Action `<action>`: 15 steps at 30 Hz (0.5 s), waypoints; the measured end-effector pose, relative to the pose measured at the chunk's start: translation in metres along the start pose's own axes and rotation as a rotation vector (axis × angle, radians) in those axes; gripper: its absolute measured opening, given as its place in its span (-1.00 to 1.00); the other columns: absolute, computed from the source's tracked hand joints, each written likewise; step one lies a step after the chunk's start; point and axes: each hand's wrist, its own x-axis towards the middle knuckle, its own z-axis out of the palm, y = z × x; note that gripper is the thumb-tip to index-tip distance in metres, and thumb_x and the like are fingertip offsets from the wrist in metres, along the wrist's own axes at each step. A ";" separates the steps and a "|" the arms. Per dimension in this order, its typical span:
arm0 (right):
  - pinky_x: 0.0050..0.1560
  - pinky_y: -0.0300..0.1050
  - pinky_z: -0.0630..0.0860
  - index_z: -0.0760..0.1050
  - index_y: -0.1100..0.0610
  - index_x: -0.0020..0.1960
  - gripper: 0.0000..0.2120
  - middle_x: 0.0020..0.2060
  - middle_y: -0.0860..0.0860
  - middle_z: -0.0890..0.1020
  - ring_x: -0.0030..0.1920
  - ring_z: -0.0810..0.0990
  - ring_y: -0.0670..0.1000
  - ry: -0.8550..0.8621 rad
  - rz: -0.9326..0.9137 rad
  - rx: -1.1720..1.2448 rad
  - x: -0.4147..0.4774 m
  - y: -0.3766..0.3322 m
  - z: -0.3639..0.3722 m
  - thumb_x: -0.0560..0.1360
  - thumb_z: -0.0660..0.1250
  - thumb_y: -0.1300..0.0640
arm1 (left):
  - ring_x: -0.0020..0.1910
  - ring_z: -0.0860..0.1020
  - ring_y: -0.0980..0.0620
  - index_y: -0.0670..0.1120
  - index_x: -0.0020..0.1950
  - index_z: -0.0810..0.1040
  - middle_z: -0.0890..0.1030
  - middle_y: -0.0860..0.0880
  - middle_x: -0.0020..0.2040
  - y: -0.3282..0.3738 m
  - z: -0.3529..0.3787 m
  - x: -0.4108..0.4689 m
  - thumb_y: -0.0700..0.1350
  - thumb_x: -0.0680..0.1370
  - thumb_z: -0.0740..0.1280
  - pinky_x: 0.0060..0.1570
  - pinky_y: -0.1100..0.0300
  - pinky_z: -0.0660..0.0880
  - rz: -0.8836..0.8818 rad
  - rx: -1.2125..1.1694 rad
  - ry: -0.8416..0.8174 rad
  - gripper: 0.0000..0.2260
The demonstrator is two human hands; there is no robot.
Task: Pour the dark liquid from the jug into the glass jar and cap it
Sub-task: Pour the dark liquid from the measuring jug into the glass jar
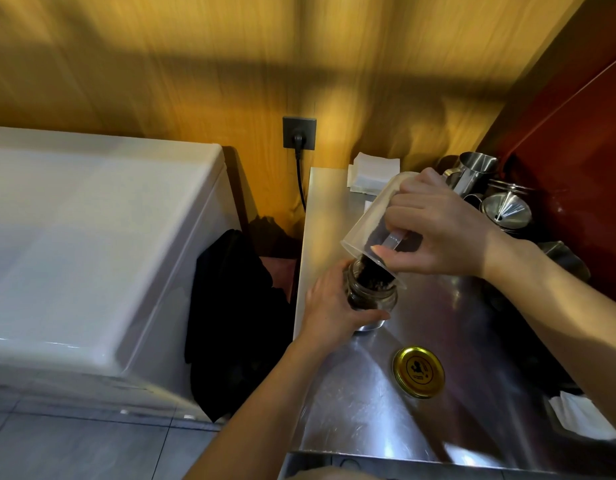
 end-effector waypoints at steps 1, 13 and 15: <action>-0.18 -0.16 0.11 0.35 0.15 -0.38 -0.70 -0.49 0.02 0.39 -0.36 0.28 0.02 0.001 -0.001 -0.002 0.000 0.000 0.000 0.38 0.38 0.04 | 0.22 0.45 0.04 0.10 0.32 0.33 0.48 0.12 0.18 0.000 0.000 0.000 0.15 0.20 0.59 0.21 0.01 0.41 0.001 -0.002 0.000 -0.23; -0.17 -0.15 0.12 0.39 0.19 -0.40 -0.68 -0.51 0.08 0.44 -0.41 0.36 0.10 0.007 -0.034 -0.021 -0.004 0.000 0.001 0.41 0.33 0.03 | 0.20 0.46 0.04 0.10 0.30 0.34 0.50 0.12 0.16 0.000 0.000 -0.001 0.17 0.18 0.59 0.20 -0.04 0.44 -0.001 -0.015 0.002 -0.23; -0.16 -0.15 0.12 0.40 0.20 -0.40 -0.68 -0.51 0.08 0.44 -0.41 0.38 0.10 0.015 -0.038 -0.025 -0.004 0.000 0.000 0.42 0.33 0.03 | 0.20 0.46 0.04 0.11 0.31 0.34 0.50 0.12 0.17 0.001 -0.001 -0.001 0.17 0.18 0.59 0.20 -0.04 0.44 -0.003 -0.017 0.003 -0.22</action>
